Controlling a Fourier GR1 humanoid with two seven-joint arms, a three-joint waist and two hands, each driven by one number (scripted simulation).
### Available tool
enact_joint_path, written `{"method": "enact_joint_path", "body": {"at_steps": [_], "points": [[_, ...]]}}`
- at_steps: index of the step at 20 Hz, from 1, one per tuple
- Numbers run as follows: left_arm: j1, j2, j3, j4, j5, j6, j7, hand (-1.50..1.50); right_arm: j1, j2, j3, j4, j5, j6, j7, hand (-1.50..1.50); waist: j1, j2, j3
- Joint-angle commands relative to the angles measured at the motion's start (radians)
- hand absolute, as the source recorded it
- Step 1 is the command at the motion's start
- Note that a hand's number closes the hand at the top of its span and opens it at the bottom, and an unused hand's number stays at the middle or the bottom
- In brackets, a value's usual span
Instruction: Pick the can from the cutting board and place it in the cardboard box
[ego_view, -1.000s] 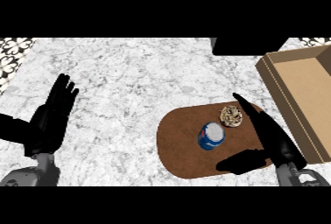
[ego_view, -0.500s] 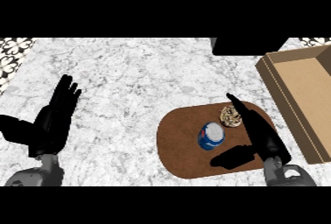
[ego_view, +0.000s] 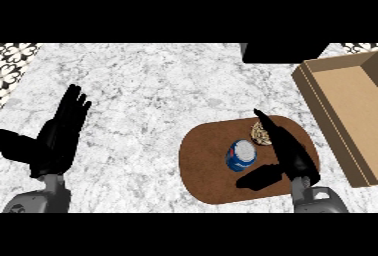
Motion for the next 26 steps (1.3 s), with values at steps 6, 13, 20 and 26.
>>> {"method": "enact_joint_path", "body": {"at_steps": [6, 13, 20, 26], "points": [[0.017, -0.005, 0.02, -0.034, -0.015, -0.021, 0.006, 0.0, -0.035, 0.061, -0.03, 0.144, 0.064, 0.006, -0.086, -1.5, 0.002, 0.0, 0.0], [0.015, -0.042, 0.002, -0.004, -0.054, -0.009, -0.01, 0.0, 0.002, 0.124, -0.012, 0.075, 0.09, 0.028, -0.032, -1.5, 0.0, 0.0, 0.0], [0.018, -0.043, 0.014, -0.026, -0.051, -0.029, -0.003, 0.0, -0.014, 0.114, -0.051, 0.176, 0.127, 0.04, -0.133, -1.5, 0.0, 0.0, 0.0], [-0.041, -0.026, 0.061, 0.069, -0.023, -0.056, -0.01, 0.0, 0.027, 0.096, -0.054, 0.149, 0.146, 0.051, -0.189, 1.5, -0.002, 0.0, 0.0]]}}
